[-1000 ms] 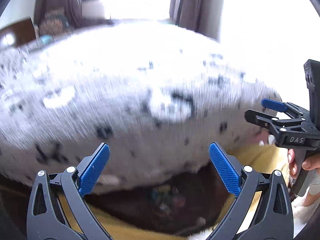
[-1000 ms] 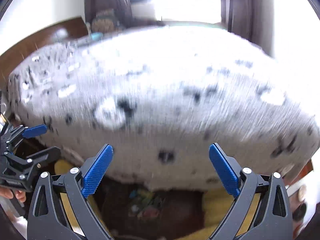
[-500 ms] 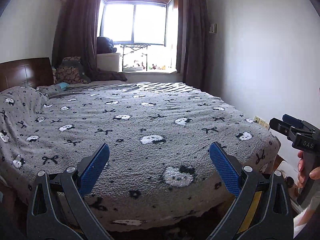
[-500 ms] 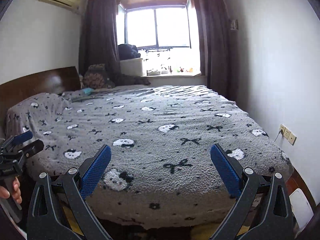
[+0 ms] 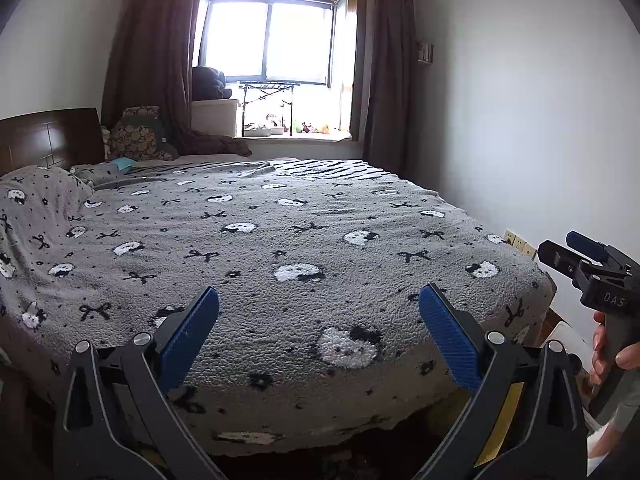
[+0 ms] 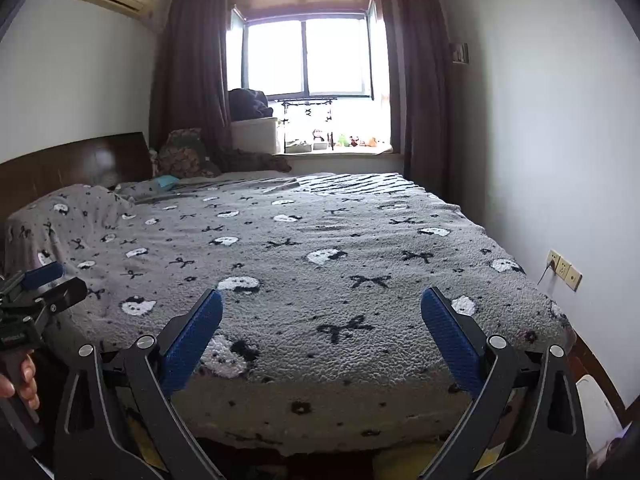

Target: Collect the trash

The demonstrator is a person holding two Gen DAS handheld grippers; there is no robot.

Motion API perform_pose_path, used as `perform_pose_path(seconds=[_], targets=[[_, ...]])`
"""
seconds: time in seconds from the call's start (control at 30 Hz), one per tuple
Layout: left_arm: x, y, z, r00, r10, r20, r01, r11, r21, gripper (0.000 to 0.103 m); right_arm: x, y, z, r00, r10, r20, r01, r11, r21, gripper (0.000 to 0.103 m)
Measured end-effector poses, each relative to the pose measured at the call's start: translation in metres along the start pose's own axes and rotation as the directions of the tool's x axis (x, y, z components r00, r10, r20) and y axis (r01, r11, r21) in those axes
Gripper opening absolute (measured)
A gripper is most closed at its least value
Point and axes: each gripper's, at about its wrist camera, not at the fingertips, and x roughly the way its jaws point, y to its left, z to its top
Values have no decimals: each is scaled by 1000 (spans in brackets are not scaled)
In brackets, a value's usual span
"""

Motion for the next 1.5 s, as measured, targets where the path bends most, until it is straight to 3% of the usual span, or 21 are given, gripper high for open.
perform_pose_path(seconds=[0.4,1.07,1.5], targets=[[-4,-5,6,999,-35,33,35,999,4,95,-2,2,-1,1000,18,1,-18,1000,7,99],[-6,-6,6,998,-25,53,25,1000,9,95,-7,5,0,999,34,16,-35,999,12,99],[-6,-1,7,999,-10,53,9,1000,9,95,-7,-3,0,1000,2,20,-2,999,34,99]])
